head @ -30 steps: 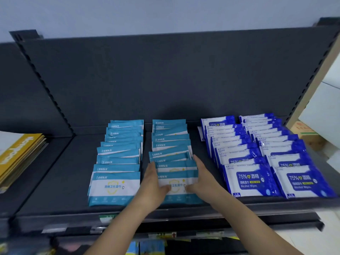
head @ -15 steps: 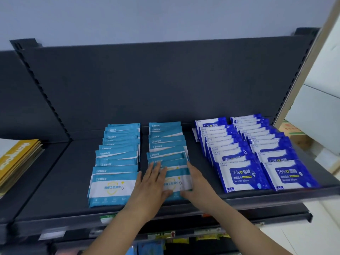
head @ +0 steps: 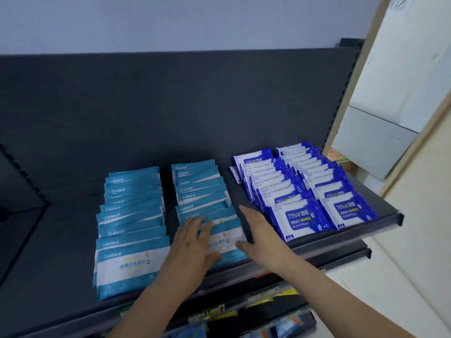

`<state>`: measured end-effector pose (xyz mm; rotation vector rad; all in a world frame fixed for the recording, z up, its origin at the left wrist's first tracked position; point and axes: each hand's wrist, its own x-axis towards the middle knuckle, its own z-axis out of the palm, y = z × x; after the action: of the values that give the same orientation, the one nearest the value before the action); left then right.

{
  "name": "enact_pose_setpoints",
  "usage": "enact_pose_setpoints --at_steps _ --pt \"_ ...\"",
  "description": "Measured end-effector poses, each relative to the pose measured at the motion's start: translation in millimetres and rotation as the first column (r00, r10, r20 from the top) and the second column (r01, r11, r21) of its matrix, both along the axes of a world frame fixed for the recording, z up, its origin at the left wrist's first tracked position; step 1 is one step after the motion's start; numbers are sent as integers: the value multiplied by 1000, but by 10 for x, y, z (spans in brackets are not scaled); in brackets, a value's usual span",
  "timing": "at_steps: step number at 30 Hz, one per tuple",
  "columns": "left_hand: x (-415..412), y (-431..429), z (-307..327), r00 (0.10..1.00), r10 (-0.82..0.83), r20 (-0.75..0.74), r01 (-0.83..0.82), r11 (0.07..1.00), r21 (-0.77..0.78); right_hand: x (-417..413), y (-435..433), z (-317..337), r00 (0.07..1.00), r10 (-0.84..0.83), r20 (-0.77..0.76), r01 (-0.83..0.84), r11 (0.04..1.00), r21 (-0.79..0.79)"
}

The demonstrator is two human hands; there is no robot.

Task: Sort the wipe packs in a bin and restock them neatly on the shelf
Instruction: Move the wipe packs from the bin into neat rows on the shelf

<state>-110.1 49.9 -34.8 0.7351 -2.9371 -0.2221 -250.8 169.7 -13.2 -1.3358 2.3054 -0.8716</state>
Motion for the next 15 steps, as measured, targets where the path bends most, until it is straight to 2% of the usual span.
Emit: enact_pose_setpoints --at_steps 2,3,6,11,15 --pt "-36 30 82 996 -48 -73 50 998 28 -58 112 48 999 -18 -46 17 1000 -5" --pt "-57 27 89 991 -73 -111 73 997 -9 -93 172 70 998 -36 -59 36 999 -5" --pt "-164 47 113 991 -100 -83 95 994 -61 -241 374 143 988 -134 -72 133 991 -17" --pt "-459 298 297 967 -149 -207 181 973 144 -569 665 219 954 -287 -92 286 958 -18" --pt "-831 512 331 959 -175 -224 207 970 125 -902 856 181 936 -321 -144 328 944 26"
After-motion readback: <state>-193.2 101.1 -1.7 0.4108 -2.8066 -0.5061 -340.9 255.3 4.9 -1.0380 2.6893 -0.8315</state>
